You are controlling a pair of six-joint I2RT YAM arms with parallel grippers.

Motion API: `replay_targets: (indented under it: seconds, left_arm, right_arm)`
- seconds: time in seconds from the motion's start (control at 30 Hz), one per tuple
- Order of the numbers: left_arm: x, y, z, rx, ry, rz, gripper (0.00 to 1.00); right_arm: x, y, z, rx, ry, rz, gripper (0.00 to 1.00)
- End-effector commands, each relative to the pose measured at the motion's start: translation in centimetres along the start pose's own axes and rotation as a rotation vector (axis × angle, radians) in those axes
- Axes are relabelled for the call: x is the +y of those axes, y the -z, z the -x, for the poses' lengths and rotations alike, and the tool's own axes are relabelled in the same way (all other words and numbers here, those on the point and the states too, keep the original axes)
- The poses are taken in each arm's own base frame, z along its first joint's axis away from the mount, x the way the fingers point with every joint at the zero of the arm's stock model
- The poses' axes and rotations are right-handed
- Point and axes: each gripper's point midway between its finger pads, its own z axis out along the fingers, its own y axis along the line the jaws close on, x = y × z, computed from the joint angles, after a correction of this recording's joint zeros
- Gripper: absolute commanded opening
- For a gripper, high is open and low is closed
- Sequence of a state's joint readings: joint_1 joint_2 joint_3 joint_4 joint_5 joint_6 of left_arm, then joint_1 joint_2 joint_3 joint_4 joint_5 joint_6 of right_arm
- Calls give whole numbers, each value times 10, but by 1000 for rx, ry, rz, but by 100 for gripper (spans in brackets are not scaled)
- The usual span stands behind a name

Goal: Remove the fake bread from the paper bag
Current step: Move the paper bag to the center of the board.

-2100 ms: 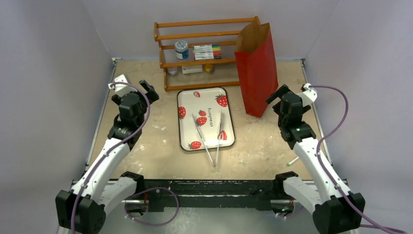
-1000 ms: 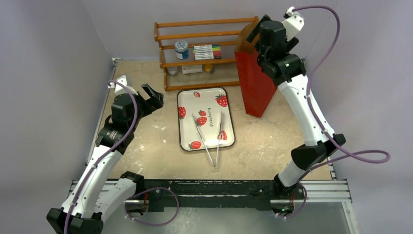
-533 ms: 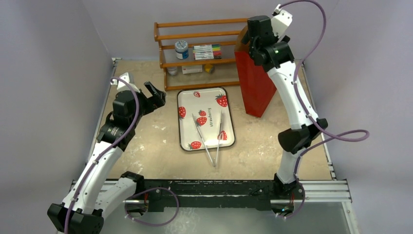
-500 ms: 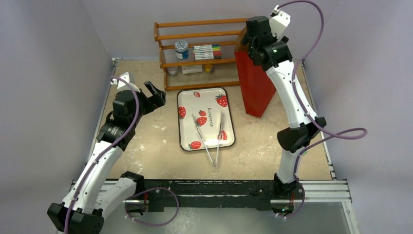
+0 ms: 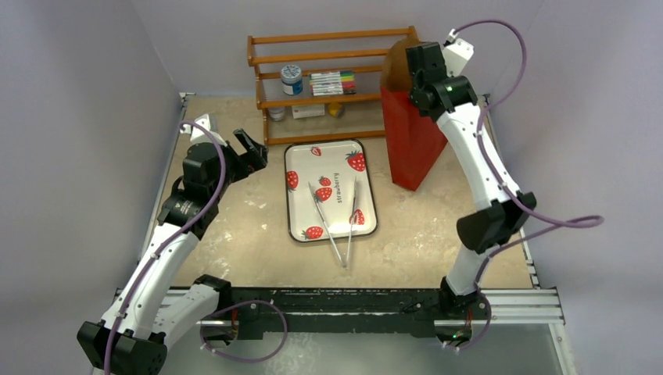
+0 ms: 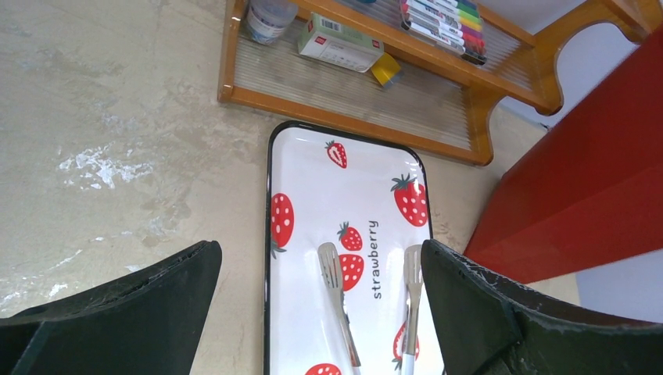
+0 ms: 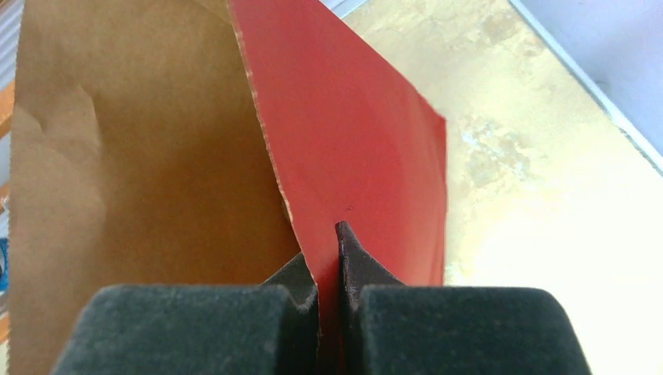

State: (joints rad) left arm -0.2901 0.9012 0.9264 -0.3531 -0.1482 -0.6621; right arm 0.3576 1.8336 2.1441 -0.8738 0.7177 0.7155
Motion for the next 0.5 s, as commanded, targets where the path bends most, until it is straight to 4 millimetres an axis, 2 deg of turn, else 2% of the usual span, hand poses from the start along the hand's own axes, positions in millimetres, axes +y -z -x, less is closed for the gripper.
replay_targets:
  seconds: [0.0, 0.2, 0.27, 0.37, 0.47]
  left_arm:
    - [-19, 4, 25, -71, 6, -61, 100]
    - [-14, 4, 23, -82, 79, -30, 100]
    - [-8, 4, 20, -84, 117, -3, 100]
    - [-1, 8, 19, -103, 180, 22, 100]
    - [5, 17, 25, -145, 252, 48, 100]
  right_arm:
    - [-19, 51, 54, -153, -91, 95, 0]
    - [-31, 112, 90, -262, -74, 228, 0]
    - [-29, 135, 102, -292, -65, 292, 0]
    - [-20, 170, 115, -314, -63, 412, 0]
    - [1, 197, 114, -294, -44, 546, 0]
